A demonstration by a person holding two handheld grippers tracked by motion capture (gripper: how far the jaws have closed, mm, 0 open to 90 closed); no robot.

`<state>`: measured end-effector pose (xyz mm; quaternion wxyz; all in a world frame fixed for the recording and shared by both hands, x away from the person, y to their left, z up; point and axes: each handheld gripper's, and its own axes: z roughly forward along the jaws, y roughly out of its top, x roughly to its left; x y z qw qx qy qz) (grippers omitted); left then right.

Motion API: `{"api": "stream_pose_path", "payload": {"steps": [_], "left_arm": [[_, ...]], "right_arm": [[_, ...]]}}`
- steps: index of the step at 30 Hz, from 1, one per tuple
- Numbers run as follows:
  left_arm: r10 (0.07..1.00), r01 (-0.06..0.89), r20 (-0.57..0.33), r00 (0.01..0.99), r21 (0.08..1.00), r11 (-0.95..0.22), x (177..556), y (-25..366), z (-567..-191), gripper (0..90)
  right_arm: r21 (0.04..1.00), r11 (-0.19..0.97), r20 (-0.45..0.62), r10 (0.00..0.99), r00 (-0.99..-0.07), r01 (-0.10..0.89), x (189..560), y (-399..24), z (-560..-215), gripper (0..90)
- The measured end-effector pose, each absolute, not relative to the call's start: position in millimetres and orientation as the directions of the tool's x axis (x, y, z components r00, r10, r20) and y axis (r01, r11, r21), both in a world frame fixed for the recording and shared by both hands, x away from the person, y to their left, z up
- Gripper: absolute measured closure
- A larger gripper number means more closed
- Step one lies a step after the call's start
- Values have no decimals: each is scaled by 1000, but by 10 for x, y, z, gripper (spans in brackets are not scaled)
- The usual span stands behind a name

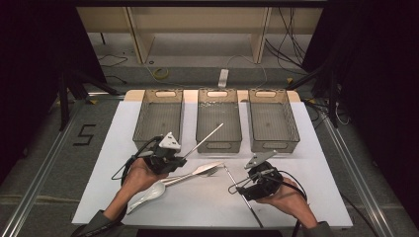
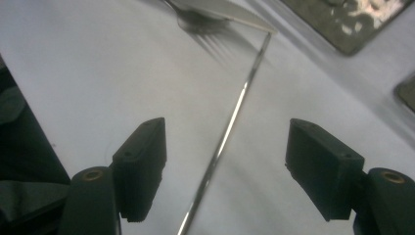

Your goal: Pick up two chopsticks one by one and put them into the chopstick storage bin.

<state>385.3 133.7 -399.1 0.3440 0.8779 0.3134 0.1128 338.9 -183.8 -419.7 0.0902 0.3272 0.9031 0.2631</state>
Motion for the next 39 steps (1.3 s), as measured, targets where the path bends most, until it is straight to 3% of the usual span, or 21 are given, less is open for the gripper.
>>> {"api": "stream_pose_path", "payload": {"steps": [12, 29, 39], "left_arm": [[738, 542, -36, 674, 704, -460, 4082, 1693, -3832, 856], [855, 615, -84, 512, 731, -296, 4728, 2043, -3777, 855], [885, 654, -74, 459, 703, -281, 5025, 2111, -3861, 855]], "right_arm": [[466, 661, 14, 659, -752, 588, 3373, -1855, -4309, 325], [425, 676, 29, 655, -755, 602, 3325, -1821, -4406, 328], [419, 680, 37, 649, -760, 601, 3333, -1815, -4434, 328]]}}
